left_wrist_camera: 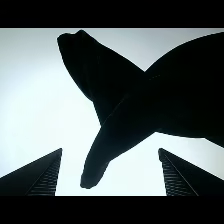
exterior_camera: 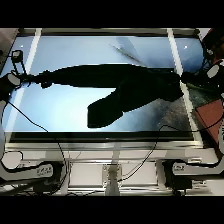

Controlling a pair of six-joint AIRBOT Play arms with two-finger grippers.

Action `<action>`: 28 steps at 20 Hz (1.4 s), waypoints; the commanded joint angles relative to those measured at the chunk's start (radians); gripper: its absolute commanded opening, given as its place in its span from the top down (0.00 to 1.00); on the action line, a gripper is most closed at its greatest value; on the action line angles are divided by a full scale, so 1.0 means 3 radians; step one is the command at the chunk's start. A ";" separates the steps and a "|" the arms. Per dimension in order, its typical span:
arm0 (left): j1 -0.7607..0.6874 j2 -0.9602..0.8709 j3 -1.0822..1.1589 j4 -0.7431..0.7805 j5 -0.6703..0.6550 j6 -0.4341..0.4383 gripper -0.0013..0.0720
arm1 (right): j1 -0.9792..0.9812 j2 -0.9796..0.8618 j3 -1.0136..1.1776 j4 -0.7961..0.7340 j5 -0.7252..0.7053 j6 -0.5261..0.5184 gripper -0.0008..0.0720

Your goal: Fold the clothes and pants, and hang the long-sleeved shirts on hangers.

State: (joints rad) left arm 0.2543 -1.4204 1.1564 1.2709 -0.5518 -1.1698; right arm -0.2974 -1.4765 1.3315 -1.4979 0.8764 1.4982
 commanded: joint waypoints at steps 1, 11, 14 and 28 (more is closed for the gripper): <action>0.0000 0.0182 0.0001 0.0003 -0.0062 0.0036 0.03 | -0.0154 -0.0003 0.0046 -0.0098 0.0120 0.0286 0.32; -0.0776 0.0322 0.0000 0.0001 -0.0631 0.0036 0.03 | -0.1197 -0.0234 -0.0476 0.1670 0.0846 -0.0612 0.26; -0.1268 0.0317 0.0000 0.0000 -0.0659 0.0033 0.03 | -0.1081 -0.0350 -0.0699 0.1960 0.0472 -0.0645 0.26; -0.2641 -0.0385 -0.0003 -0.0163 -0.0659 0.0036 0.03 | -0.0586 -0.0563 -0.0712 0.2373 -0.0395 -0.0675 0.94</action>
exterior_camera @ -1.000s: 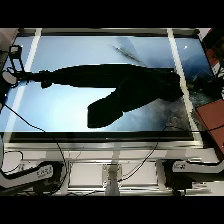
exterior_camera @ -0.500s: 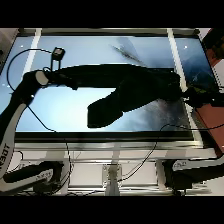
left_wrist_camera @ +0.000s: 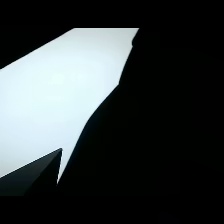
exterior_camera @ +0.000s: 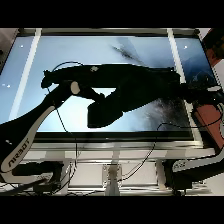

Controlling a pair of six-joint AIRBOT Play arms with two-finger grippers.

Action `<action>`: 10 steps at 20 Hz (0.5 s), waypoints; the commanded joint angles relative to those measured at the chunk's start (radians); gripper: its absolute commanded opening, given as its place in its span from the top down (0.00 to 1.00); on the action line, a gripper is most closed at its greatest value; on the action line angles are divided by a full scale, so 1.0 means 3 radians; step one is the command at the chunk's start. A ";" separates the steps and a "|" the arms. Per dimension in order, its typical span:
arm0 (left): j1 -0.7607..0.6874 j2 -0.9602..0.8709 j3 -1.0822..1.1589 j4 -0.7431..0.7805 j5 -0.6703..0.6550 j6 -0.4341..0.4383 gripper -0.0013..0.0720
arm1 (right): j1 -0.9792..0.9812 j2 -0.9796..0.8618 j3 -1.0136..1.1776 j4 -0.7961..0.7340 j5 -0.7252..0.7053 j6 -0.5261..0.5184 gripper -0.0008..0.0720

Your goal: Fold the clothes and pants, and hang the long-sleeved shirts on hangers.

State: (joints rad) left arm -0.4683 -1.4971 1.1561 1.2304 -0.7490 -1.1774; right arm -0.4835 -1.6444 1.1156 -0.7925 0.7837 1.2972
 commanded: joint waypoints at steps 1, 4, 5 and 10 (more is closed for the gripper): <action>-0.0317 -0.0131 -0.0001 -0.0033 -0.0003 0.0060 0.03 | 0.0034 -0.0001 0.0008 0.0022 -0.0086 -0.0005 0.94; -0.0551 -0.0130 -0.0001 -0.0247 -0.0042 0.0050 0.03 | 0.0032 0.0003 0.0008 0.0022 -0.0079 -0.0005 0.94; -0.0627 -0.0130 -0.0001 -0.0267 -0.0041 0.0050 0.03 | 0.0032 0.0018 0.0008 0.0019 -0.0079 -0.0005 0.94; -0.0860 -0.0130 -0.0001 -0.0267 -0.0141 0.0050 0.02 | 0.0032 0.0308 0.0008 -0.0175 -0.0144 -0.0004 0.94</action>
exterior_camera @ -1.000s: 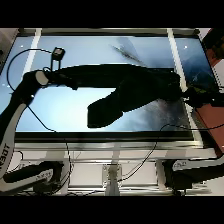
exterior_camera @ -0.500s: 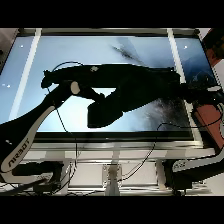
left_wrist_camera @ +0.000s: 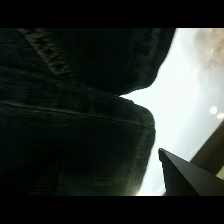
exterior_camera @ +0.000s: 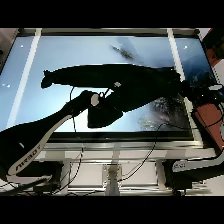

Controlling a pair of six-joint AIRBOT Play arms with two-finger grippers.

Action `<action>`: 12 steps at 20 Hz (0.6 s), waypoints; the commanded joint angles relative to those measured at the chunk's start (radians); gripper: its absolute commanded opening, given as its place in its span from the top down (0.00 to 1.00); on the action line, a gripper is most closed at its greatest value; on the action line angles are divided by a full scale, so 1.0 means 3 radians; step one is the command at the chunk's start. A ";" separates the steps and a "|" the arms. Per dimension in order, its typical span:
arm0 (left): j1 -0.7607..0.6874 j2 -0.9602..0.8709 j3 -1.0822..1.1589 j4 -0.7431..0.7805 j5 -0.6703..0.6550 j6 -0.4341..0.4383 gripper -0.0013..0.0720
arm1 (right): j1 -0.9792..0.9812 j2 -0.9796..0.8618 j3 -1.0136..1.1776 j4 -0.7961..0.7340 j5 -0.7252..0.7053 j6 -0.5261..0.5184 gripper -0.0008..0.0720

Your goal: Fold the clothes and pants, and hang the long-sleeved shirts on hangers.

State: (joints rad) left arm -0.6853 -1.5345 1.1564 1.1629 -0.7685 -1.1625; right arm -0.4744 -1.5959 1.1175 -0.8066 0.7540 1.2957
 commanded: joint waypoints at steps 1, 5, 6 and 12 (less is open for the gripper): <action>-0.0172 -0.0005 -0.0003 -0.0039 -0.0086 0.0001 0.02 | 0.0001 0.0224 0.0001 -0.0196 -0.0027 0.0001 0.94; -0.0258 -0.0057 -0.0003 -0.0039 -0.0072 0.0004 0.02 | 0.0001 0.0556 0.0001 -0.0554 0.0197 0.0000 0.94; -0.0278 -0.0076 -0.0003 -0.0033 -0.0075 0.0004 0.02 | 0.0001 0.0636 0.0001 -0.0631 0.0234 0.0000 0.94; -0.0563 -0.0217 -0.0003 0.0730 -0.0053 0.0004 0.02 | 0.0001 0.0964 0.0001 -0.0730 0.0247 0.0001 0.94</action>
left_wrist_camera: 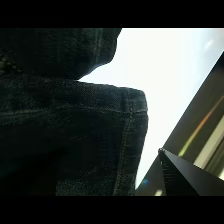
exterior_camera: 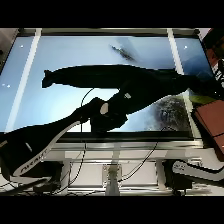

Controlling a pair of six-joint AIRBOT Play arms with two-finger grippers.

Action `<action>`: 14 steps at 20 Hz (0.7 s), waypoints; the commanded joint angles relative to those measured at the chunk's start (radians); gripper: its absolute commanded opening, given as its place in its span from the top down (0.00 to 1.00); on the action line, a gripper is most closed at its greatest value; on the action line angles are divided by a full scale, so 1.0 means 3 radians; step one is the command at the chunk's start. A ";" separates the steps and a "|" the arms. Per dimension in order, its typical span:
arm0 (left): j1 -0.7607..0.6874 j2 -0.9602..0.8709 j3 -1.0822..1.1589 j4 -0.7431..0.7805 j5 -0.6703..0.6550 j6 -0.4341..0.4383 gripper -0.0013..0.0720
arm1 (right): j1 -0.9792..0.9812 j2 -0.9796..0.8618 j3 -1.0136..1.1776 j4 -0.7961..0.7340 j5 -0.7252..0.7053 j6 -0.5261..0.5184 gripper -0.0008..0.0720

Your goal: Fold the clothes and pants, and hang the long-sleeved shirts on hangers.

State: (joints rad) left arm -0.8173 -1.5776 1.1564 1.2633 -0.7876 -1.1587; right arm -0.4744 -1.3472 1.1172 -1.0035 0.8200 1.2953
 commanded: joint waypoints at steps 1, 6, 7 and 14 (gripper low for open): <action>-0.0150 -0.0116 -0.0003 0.0404 0.0039 -0.0017 0.03 | 0.0001 0.0156 0.0003 -0.0072 0.0028 0.0003 0.94; -0.0145 -0.0219 0.0005 0.0402 0.0055 -0.0155 0.94 | 0.0001 0.0207 0.0003 -0.0072 0.0109 0.0003 0.94; -0.0134 -0.0163 0.0013 0.0402 0.0058 -0.0164 0.94 | 0.0001 0.0212 0.0003 -0.0071 0.0108 0.0004 0.94; 0.0409 0.0704 0.0127 0.0401 0.0141 -0.0332 0.95 | 0.0001 0.0253 0.0003 -0.0072 0.0126 0.0018 0.94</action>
State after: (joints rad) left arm -0.7700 -1.4673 1.1885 1.3800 -0.7593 -1.2243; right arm -0.4744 -1.2770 1.1172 -1.0248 0.8532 1.2976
